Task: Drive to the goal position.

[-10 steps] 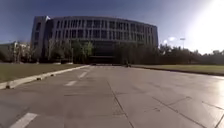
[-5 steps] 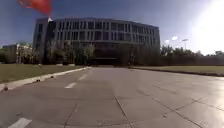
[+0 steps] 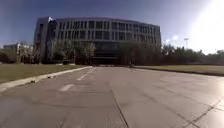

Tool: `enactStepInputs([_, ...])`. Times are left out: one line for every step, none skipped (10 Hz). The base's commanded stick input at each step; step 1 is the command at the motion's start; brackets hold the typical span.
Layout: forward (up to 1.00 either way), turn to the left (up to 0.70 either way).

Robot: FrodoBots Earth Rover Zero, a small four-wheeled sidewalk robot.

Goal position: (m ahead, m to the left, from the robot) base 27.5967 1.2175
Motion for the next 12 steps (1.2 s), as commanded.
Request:
enactStepInputs([0.70,0.00])
enactStepInputs([0.70,0.00])
enactStepInputs([0.70,0.00])
enactStepInputs([0.70,0.00])
enactStepInputs([0.70,0.00])
enactStepInputs([0.70,0.00])
enactStepInputs([0.70,0.00])
enactStepInputs([0.70,0.00])
enactStepInputs([0.70,0.00])
enactStepInputs([0.70,0.00])
enactStepInputs([0.70,0.00])
enactStepInputs([0.70,0.00])
